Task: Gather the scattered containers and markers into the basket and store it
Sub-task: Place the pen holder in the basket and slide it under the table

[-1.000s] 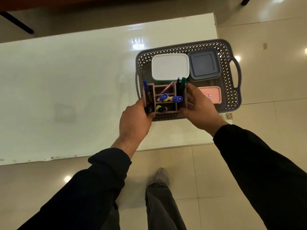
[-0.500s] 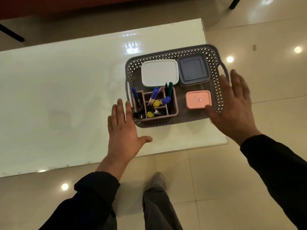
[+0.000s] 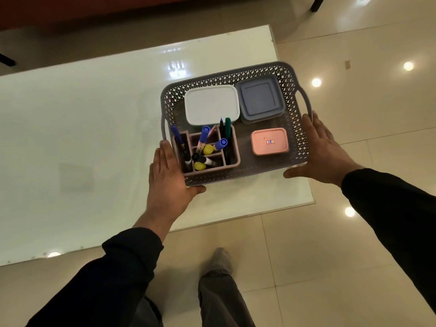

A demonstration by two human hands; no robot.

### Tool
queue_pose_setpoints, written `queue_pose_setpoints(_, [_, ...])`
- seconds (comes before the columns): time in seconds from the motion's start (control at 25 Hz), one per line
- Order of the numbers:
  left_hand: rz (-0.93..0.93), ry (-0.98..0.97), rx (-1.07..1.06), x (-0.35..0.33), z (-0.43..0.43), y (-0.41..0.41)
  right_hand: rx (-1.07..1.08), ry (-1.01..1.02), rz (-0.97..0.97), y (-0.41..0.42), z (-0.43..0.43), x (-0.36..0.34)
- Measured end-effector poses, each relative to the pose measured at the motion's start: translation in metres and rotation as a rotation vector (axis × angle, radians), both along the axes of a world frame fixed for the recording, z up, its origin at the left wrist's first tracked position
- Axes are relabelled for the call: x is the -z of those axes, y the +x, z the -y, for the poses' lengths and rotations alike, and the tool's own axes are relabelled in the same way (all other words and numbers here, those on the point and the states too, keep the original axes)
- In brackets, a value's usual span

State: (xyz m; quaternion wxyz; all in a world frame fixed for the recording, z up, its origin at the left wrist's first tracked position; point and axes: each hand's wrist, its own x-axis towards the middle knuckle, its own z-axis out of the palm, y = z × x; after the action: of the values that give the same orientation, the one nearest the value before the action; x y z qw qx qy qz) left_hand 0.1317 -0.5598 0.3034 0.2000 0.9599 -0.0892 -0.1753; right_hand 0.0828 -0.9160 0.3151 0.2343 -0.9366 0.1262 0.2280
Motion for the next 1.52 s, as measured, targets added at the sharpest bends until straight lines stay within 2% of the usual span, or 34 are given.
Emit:
queue_pose_setpoints(0.28, [0.007, -0.206, 0.063, 0.01, -0.018, 0.008, -0.01, 0.028, 0.136, -0.009, -0.003, 0.011])
queue_pose_setpoints(0.4, [0.03, -0.142, 0.121, 0.01, -0.041, 0.011, -0.035, -0.004, 0.139, -0.029, -0.024, 0.011])
queue_pose_setpoints(0.52, [0.037, -0.044, 0.171, 0.008, -0.086, 0.005, -0.08, -0.121, 0.137, -0.054, -0.066, 0.01])
queue_pose_setpoints(0.76, [-0.021, 0.038, 0.119, -0.006, -0.241, -0.041, -0.148, -0.194, 0.11, -0.095, -0.222, 0.004])
queue_pose_setpoints(0.92, [-0.046, 0.0, 0.046, -0.015, -0.377, -0.099, -0.218, -0.192, 0.121, -0.123, -0.35, -0.003])
queue_pose_setpoints(1.2, [-0.01, 0.084, -0.022, -0.039, -0.595, -0.206, -0.249, -0.203, 0.14, -0.205, -0.577, -0.011])
queue_pose_setpoints(1.36, [-0.058, 0.116, -0.055, -0.048, -0.667, -0.272, -0.298, -0.187, 0.106, -0.261, -0.648, -0.013])
queue_pose_setpoints(1.52, [-0.13, 0.127, -0.099, -0.023, -0.696, -0.327, -0.354, -0.223, 0.039, -0.302, -0.676, 0.009])
